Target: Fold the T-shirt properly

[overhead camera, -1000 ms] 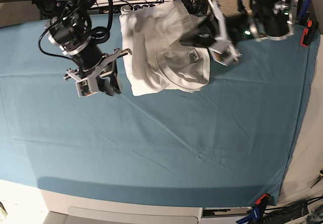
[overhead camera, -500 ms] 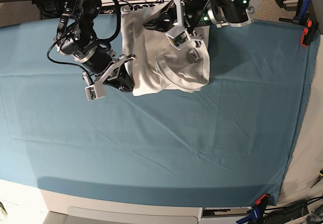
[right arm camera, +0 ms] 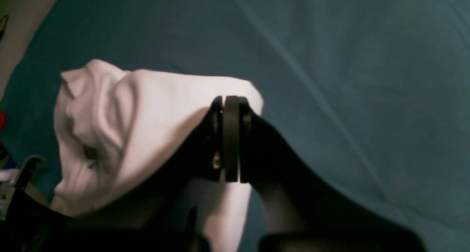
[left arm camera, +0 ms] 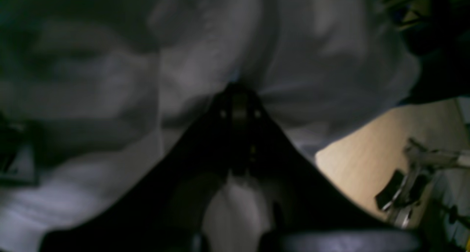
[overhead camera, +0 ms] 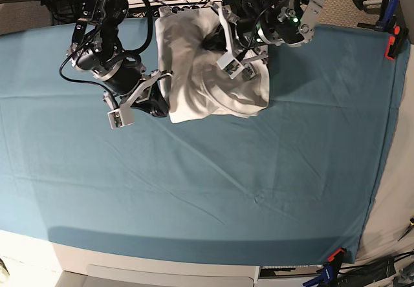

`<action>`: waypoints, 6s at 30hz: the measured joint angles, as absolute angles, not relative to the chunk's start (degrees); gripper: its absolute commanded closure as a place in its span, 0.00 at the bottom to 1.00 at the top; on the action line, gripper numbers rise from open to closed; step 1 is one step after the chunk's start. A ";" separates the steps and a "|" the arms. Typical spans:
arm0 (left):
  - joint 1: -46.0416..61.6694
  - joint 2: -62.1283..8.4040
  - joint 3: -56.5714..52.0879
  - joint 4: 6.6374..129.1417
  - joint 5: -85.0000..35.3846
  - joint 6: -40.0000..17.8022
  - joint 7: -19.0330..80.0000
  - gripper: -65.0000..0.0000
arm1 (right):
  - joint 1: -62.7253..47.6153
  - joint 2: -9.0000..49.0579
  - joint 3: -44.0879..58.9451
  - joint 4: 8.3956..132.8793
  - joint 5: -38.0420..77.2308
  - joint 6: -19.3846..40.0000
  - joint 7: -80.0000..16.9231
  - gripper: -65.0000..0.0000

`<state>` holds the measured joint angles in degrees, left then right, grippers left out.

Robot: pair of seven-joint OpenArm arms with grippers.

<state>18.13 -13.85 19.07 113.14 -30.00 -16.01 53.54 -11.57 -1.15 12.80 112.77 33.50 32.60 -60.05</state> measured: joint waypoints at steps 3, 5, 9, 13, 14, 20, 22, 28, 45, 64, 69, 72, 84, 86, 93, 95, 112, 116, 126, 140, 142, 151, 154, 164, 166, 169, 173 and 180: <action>18.11 -15.25 19.07 113.25 -30.00 -15.84 54.65 1.00 | -11.40 -1.17 12.80 110.78 33.52 34.39 -59.57 1.00; 18.11 -16.60 19.07 113.32 -29.30 -15.88 55.35 1.00 | -10.96 -1.17 12.80 108.29 32.84 34.44 -59.46 1.00; 18.06 -19.14 19.07 113.69 -27.62 -15.11 55.44 1.00 | -9.30 -1.17 12.80 103.31 29.54 34.33 -59.55 1.00; 18.04 -20.08 19.18 113.91 -26.98 -14.74 55.02 1.00 | -7.84 -1.17 12.80 102.63 28.86 34.30 -59.55 1.00; 18.04 -20.18 19.18 113.99 -26.50 -14.76 54.98 1.00 | -7.35 -1.19 12.80 102.63 28.29 34.30 -59.61 1.00; 18.04 -20.18 19.22 114.02 -26.37 -14.76 55.00 1.00 | -3.84 -1.28 16.60 102.72 28.95 30.87 -59.55 1.00; 18.04 -20.18 19.22 113.99 -26.37 -14.76 55.00 1.00 | -3.81 -1.21 18.48 103.11 39.77 33.08 -62.04 1.00; 18.04 -20.18 19.22 113.99 -26.37 -14.76 54.98 1.00 | -4.01 -1.48 19.88 103.50 67.70 39.94 -75.88 1.00; 18.06 -20.16 19.46 114.34 -22.70 -13.30 54.46 1.00 | -3.31 -3.70 19.88 84.51 62.94 39.99 -74.46 1.00; 18.06 -21.65 19.51 117.01 -12.86 -11.53 55.72 1.00 | -3.53 -3.18 19.88 89.58 52.97 39.75 -70.50 1.00; 18.37 -22.90 19.05 122.45 -8.69 -8.71 59.55 0.61 | -3.49 -3.05 19.92 99.04 52.49 39.55 -72.31 0.79; 18.96 -22.85 19.07 124.60 -8.60 -8.45 58.35 0.60 | -3.44 -3.05 19.92 102.69 51.83 39.90 -71.94 0.67; 22.65 -24.95 17.17 129.67 -4.38 -5.72 59.18 0.63 | -3.20 0.16 19.92 103.02 41.56 38.89 -66.83 0.69; 23.86 -26.00 15.00 132.09 -4.05 -5.26 59.13 0.79 | -2.26 1.02 19.92 103.02 39.77 38.81 -66.85 0.84; 31.55 -28.03 8.78 134.13 -3.64 -2.98 59.48 1.00 | 1.96 1.54 19.84 103.00 32.86 38.83 -62.30 1.00; 33.21 -27.97 8.64 134.13 -3.66 -2.98 59.79 1.00 | 3.18 1.54 19.68 102.08 31.33 38.85 -61.52 1.00; 35.00 -26.17 8.67 132.53 -7.42 -4.60 59.13 1.00 | 12.23 1.56 3.05 83.20 26.96 38.87 -60.73 1.00; 34.87 -26.04 8.67 131.44 -7.99 -4.71 58.24 1.00 | 12.21 1.58 1.80 83.20 22.83 38.87 -59.94 1.00; 31.55 -26.02 8.64 126.34 -9.52 -4.95 57.80 1.00 | 11.92 1.58 1.80 83.18 20.78 38.85 -59.75 1.00; 29.52 -24.45 9.04 123.50 -12.32 -7.35 59.13 1.00 | 11.27 1.61 1.83 78.19 22.17 38.89 -61.52 1.00; 29.52 -24.45 9.04 123.50 -12.32 -7.33 58.92 1.00 | 11.29 1.63 1.83 78.11 23.29 39.07 -62.83 1.00; 24.12 -24.23 9.19 119.66 -14.61 -8.54 58.04 1.00 | 10.79 2.07 1.85 78.00 31.68 39.97 -69.45 1.00; 21.41 -23.97 9.23 116.62 -16.80 -9.15 57.76 1.00 | 9.32 2.48 1.85 78.22 34.61 39.99 -69.89 1.00; 13.54 -23.46 9.34 111.87 -18.96 -11.00 58.43 1.00 | 0.80 2.70 1.87 88.66 35.59 39.55 -72.18 1.00; 12.80 -23.33 9.41 111.66 -18.96 -11.03 58.33 1.00 | -1.13 2.70 1.83 92.23 34.74 39.46 -73.89 1.00; 11.49 -23.16 9.56 111.00 -18.11 -10.92 56.97 1.00 | -3.97 2.70 1.85 97.23 34.00 39.62 -75.94 1.00; 10.57 -23.18 9.52 111.02 -17.80 -10.76 56.93 1.00 | -6.70 2.83 1.85 100.68 34.54 39.72 -76.09 1.00; 7.84 -23.18 9.58 111.00 -17.63 -10.76 55.44 1.00 | -8.91 2.83 1.87 101.01 35.68 39.70 -75.61 1.00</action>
<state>7.84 -23.18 9.58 111.00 -17.63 -10.76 55.44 -8.91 2.83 1.87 101.01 35.68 39.70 -75.61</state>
